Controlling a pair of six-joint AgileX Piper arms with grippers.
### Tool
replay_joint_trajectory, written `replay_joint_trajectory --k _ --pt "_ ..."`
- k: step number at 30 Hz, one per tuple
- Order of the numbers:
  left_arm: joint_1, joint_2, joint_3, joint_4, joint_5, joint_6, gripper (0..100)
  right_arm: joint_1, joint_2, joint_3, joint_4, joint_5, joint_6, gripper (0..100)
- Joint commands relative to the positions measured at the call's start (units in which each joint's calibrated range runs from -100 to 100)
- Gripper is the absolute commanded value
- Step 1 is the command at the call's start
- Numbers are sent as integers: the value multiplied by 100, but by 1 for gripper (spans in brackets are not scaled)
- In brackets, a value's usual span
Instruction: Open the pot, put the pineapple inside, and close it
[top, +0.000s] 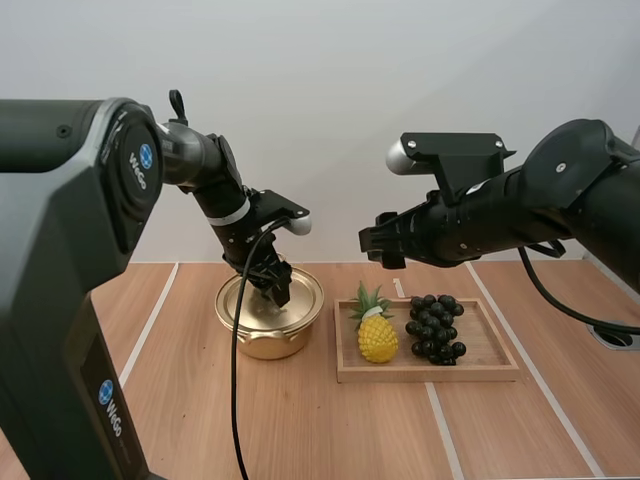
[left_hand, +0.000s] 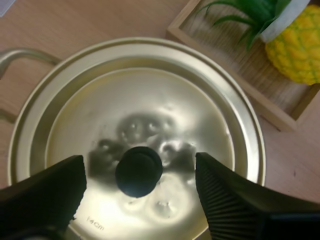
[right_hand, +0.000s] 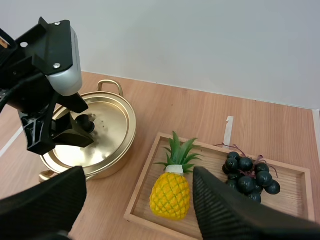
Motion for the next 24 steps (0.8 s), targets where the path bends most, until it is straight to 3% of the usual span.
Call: replay_joint_trajectory --k 1,3,4,12,17,24 --pt "-19 2 -51 218 -93 -109 100 -16 -19 -36 -43 -13 -58 100" --pt "-11 2 -51 244 -93 -118 100 -16 -19 -36 -43 -13 -58 100" --pt "-11 2 -51 244 -93 -142 94 -16 -19 -36 -43 -13 -58 100" --pt "-11 2 -51 104 -517 -332 0 -16 -19 -36 -43 -13 -58 100" --pt "-11 -51 -145 105 -539 -332 0 -16 -19 -36 -43 -13 -58 100" --pt "-11 -468 -891 77 337 -370 0 -16 -19 -36 -43 -13 -58 100"
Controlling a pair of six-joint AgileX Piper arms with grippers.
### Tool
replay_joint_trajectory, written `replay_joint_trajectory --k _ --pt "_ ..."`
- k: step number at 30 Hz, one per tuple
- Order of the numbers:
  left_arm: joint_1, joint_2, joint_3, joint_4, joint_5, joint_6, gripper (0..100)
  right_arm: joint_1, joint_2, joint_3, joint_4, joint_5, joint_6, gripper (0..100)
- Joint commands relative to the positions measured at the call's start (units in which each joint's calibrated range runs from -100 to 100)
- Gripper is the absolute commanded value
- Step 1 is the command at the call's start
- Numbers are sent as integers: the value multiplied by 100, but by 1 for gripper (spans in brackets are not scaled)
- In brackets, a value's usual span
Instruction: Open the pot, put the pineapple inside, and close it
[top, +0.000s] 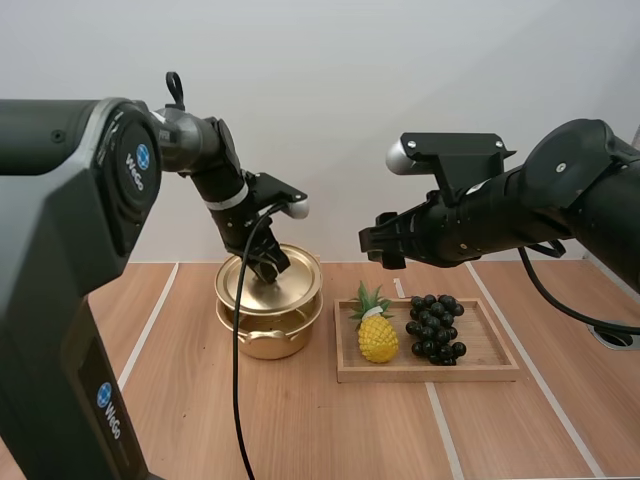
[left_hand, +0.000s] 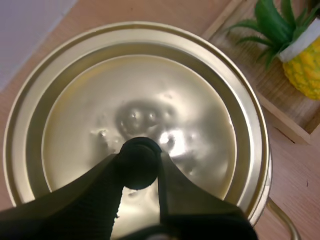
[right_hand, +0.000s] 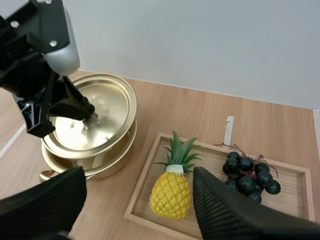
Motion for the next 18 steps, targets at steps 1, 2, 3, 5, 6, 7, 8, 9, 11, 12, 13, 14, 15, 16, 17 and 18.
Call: replay_joint_trajectory --k 1,2,3,5,6,7,8,9,11,12,13,14,15,16,17,18 --pt "-11 -472 -542 -86 362 -70 0 -16 -19 -36 -43 -30 -58 100" --pt "-11 -591 -697 -86 494 -102 0 -16 -19 -36 -43 -30 -58 100" --pt "-11 -718 -876 -86 652 -143 0 -16 -19 -36 -43 -30 -58 100" --pt "-11 -1006 -1238 -96 861 -208 0 -16 -19 -36 -43 -30 -58 100" --pt "-11 -1136 -1425 -96 863 -271 0 -16 -19 -36 -43 -30 -58 100" --pt "-11 -1306 -1618 -109 839 -341 0 -16 -19 -36 -43 -30 -58 100" --pt "-11 -1485 -1809 -109 696 -437 0 -16 -19 -36 -43 -30 -58 100" --pt "-4 -1631 -1957 -130 515 -522 0 -16 -19 -36 -43 -30 -58 100" --pt "-4 -2032 -2301 -126 -271 -839 0 -16 -19 -36 -43 -30 -58 100" --pt "-4 -2240 -2441 -126 -793 -960 0 -16 -19 -36 -43 -30 -58 100" --pt "-4 -2410 -2543 -126 -1245 -1023 0 -16 -19 -36 -43 -30 -58 100" --pt "-4 -2655 -2660 -137 -1852 -1083 0 -16 -19 -36 -43 -30 -58 100" --pt "-4 -2846 -2763 -136 -2503 -1126 0 -16 -19 -36 -43 -30 -58 100" --pt "-4 -3030 -2850 -173 -3194 -1201 0 -16 -19 -36 -43 -30 -58 100" --pt "-4 -3168 -2912 -186 -3911 -1300 0 -16 -19 -36 -43 -30 -58 100" --pt "-4 -3371 -2948 -236 -4659 -1419 0 -16 -19 -36 -43 -30 -58 100"
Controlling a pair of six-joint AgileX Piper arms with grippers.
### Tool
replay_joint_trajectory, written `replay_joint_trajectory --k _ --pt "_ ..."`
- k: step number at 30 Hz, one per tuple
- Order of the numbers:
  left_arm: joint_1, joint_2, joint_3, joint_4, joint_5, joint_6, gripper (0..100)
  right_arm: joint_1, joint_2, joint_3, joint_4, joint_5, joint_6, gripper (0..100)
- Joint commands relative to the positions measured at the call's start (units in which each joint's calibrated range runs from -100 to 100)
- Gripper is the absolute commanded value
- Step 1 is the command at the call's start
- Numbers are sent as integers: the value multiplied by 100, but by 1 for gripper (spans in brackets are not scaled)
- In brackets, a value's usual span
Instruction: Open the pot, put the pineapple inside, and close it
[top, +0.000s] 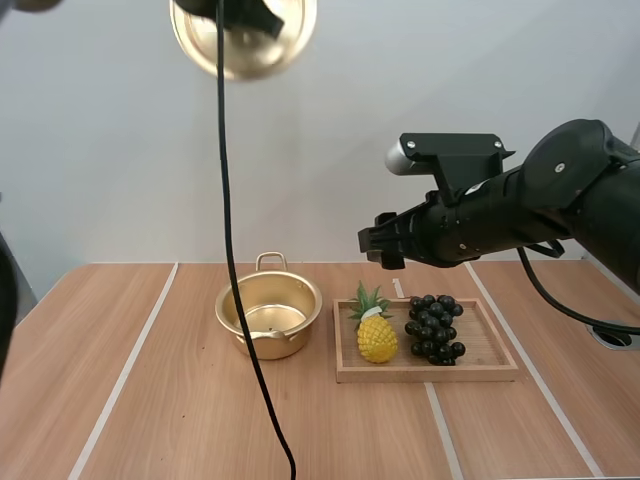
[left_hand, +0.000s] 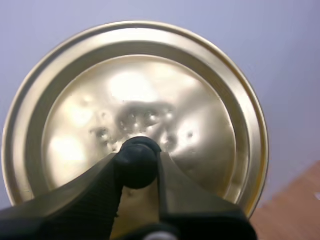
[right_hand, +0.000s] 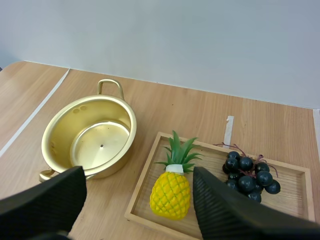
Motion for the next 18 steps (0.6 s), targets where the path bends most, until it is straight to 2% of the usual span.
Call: replay_joint_trajectory --k 1,4,10,14,18 --pt "-4 -532 -179 -288 -2697 -413 0 -16 -19 -36 -43 -30 -58 100" --pt "-4 -968 -179 -610 -4524 -635 0 -16 -19 -36 -43 -113 -58 100" --pt "-4 -1546 -179 -1331 -6752 -699 0 -16 84 136 -26 -667 -58 100" --pt "-4 -1694 -179 -1333 -7420 -699 0 -16 216 295 -5 -1156 -58 100" --pt "-4 -1767 -179 -1333 -7275 -699 0 -16 478 328 -5 -1319 -58 100"
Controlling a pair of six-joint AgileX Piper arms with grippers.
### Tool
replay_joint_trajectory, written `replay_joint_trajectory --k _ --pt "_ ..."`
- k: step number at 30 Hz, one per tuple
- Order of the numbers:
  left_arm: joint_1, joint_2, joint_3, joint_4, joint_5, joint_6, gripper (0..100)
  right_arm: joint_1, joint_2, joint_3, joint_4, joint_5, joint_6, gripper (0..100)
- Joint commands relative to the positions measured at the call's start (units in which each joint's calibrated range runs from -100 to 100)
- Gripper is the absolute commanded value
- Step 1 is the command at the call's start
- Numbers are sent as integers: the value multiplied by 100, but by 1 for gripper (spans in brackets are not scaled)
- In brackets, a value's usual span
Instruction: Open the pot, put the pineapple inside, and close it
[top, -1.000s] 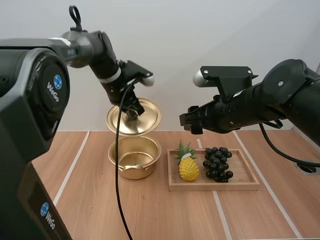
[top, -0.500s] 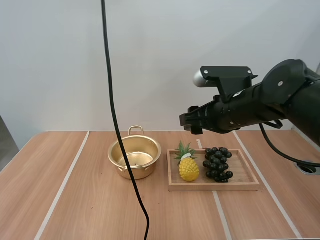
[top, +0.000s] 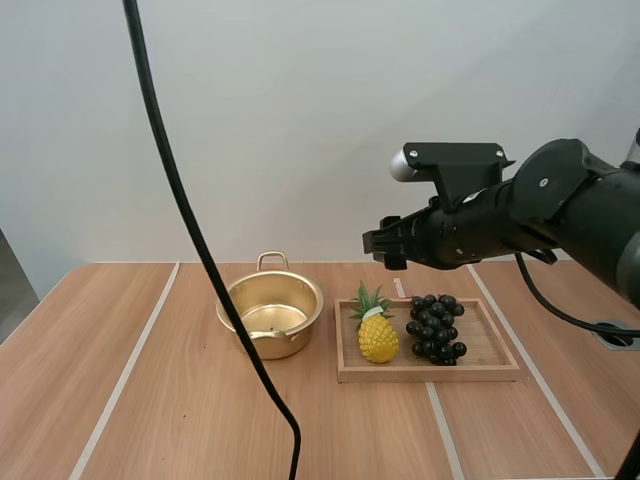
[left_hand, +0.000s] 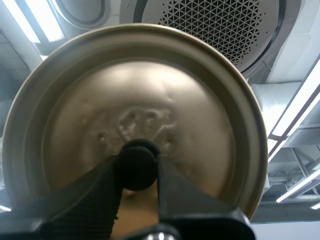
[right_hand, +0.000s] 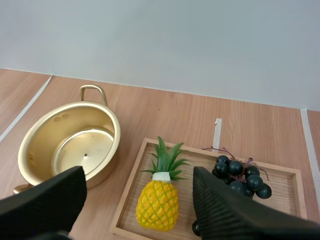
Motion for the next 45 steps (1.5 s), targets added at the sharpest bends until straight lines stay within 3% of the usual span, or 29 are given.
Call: replay_joint_trajectory --k 1,9,23,45 --pt "-4 -53 -18 -109 -46 -47 0 -16 204 24 10 -229 -58 100" --pt "-4 -52 -18 201 274 -47 0 -16 1469 -242 943 451 -668 100" --pt "-4 -40 -18 277 738 -36 0 -16 2946 -421 459 541 -965 100" --pt "-4 -40 -18 277 1113 179 0 -16 3713 -421 627 364 -1136 100"
